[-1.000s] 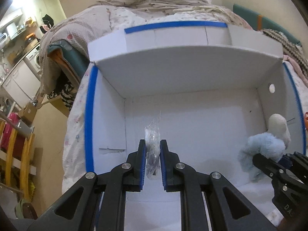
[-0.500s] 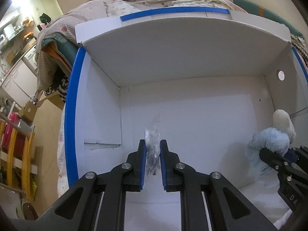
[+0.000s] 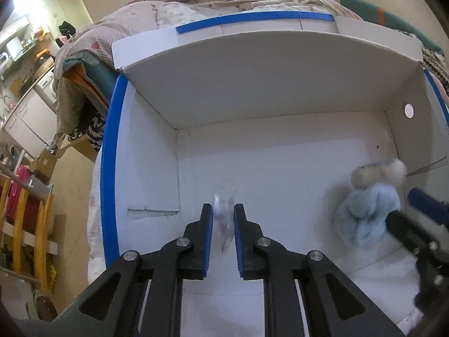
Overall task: Organize soft objects
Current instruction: 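Carry the plastic bag and blue plush into the box and release both, then grasp the pink rubber duck with the left tool while the right tool grasps the lace scrunchie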
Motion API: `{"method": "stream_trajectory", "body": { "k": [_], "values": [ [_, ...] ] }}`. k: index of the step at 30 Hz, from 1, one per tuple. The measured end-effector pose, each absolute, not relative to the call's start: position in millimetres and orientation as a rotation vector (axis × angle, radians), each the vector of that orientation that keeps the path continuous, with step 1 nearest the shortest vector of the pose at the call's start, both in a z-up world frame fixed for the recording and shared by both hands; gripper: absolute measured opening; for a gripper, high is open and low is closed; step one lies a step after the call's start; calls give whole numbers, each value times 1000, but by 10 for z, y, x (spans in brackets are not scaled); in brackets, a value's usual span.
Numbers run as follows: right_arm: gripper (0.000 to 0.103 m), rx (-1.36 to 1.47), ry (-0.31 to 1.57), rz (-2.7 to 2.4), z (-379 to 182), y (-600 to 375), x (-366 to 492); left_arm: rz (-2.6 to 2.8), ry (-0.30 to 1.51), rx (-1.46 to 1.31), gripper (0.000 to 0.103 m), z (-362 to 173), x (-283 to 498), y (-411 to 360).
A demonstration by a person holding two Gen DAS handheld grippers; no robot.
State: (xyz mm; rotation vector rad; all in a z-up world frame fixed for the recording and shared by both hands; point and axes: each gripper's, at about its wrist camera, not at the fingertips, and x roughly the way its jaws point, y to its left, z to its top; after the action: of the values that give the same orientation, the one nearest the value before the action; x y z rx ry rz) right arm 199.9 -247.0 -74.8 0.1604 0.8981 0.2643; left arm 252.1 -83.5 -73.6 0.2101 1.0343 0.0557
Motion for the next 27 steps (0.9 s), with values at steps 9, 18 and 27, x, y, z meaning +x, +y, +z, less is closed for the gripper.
{"method": "stream_trajectory", "body": {
  "k": [9,18,27],
  "values": [
    [85,239,846,268,-618,-2639,1920,71,969,212,65,-539,2419,-841],
    [103,266,798,259,-555,-2666,1806,60,965,182,66,-416,2336,-799],
    [103,244,749,233,-434,-2673,1642,42,934,125,66,-247,2186,-664]
  ]
}}
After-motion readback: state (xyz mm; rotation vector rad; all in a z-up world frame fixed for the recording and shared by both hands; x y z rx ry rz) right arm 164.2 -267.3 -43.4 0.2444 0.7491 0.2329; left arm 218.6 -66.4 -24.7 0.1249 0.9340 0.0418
